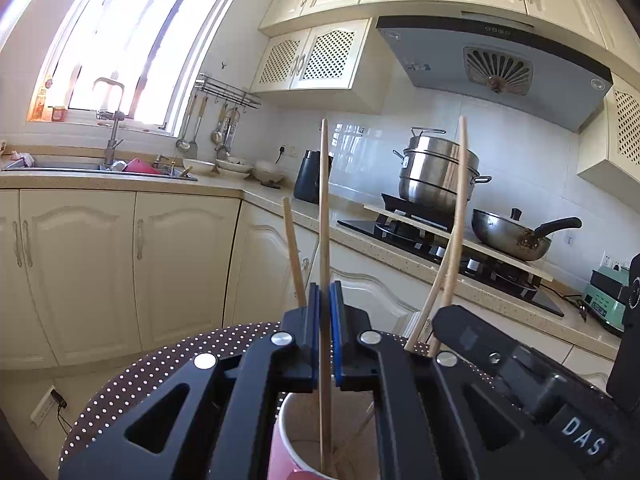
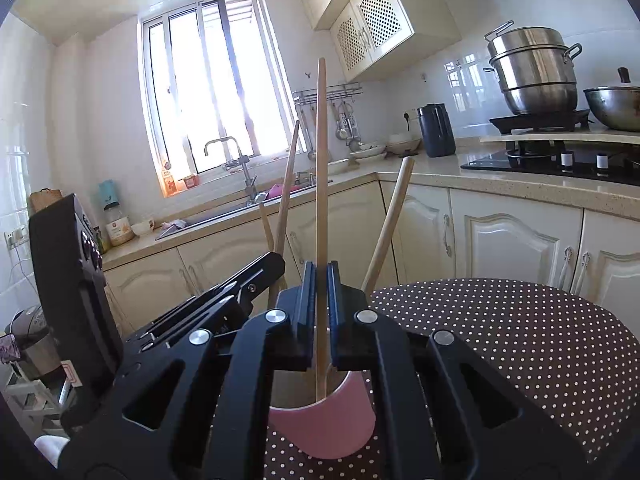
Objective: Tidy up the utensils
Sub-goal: 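Lift both chopsticks upright and carry them above the pink cup, then open the left gripper into the cup while the right gripper releases its chopstick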
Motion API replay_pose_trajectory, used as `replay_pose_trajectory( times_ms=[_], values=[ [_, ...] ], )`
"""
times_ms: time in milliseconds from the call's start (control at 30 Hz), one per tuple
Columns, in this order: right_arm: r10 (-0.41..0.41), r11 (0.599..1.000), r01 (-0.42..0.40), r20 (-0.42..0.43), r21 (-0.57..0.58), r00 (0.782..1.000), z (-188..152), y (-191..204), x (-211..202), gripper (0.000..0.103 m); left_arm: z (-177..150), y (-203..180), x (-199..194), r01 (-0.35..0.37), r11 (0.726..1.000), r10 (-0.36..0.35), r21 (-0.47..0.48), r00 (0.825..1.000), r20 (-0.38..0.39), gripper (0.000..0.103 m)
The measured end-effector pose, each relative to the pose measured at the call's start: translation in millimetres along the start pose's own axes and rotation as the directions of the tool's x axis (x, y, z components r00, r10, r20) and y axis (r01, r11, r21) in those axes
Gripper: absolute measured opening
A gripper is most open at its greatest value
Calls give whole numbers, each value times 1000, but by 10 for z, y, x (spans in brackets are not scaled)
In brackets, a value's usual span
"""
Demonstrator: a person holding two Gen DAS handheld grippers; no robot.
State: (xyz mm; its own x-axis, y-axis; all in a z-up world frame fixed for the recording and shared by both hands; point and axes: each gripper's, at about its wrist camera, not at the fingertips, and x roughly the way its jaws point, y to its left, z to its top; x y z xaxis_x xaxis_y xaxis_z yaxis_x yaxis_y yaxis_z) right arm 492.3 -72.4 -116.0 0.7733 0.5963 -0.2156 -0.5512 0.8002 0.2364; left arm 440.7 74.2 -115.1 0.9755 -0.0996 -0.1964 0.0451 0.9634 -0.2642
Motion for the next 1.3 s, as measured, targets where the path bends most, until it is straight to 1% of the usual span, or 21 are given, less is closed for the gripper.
replay_pose_trajectory(
  times_ms=[100,267,367,467,600,767,933,967,1067,1233,1300],
  values=[
    [-3,1000,2,-9,-12,1000,-25,25,-39,6,-39,32,-36,9,1000,-9,-12,1000,-14,5],
    [-7,999,6,-21,-35,1000,-63,54,-108,6,-99,54,-193,11,1000,-11,14,1000,-20,5],
    [-11,999,9,-45,-40,999,-117,69,-118,6,-139,58,-276,17,1000,-16,27,999,-30,5],
    [-19,999,16,-62,-44,998,-173,78,-116,6,-198,32,-338,19,999,-17,47,999,-47,5],
    [-32,998,27,-96,-50,995,-243,94,-85,6,-271,31,-366,22,998,-16,64,996,-89,5],
    [-29,1000,29,-135,-2,990,-317,50,-52,7,-350,70,-363,26,998,-16,60,988,-155,6],
    [-20,999,25,-155,33,988,-319,42,-72,7,-341,110,-418,21,999,-12,46,984,-180,7],
    [-23,999,29,-158,37,987,-313,42,-81,7,-336,112,-429,22,999,-13,45,983,-183,8],
    [-29,998,37,-156,45,987,-289,55,-127,7,-322,115,-496,20,999,-12,44,983,-182,26],
    [-37,998,45,-160,45,986,-242,114,-196,7,-276,93,-624,16,998,-5,60,985,-172,30],
    [-42,997,50,-161,50,986,-224,138,-229,8,-249,90,-665,14,998,-4,57,985,-173,38]
  ],
)
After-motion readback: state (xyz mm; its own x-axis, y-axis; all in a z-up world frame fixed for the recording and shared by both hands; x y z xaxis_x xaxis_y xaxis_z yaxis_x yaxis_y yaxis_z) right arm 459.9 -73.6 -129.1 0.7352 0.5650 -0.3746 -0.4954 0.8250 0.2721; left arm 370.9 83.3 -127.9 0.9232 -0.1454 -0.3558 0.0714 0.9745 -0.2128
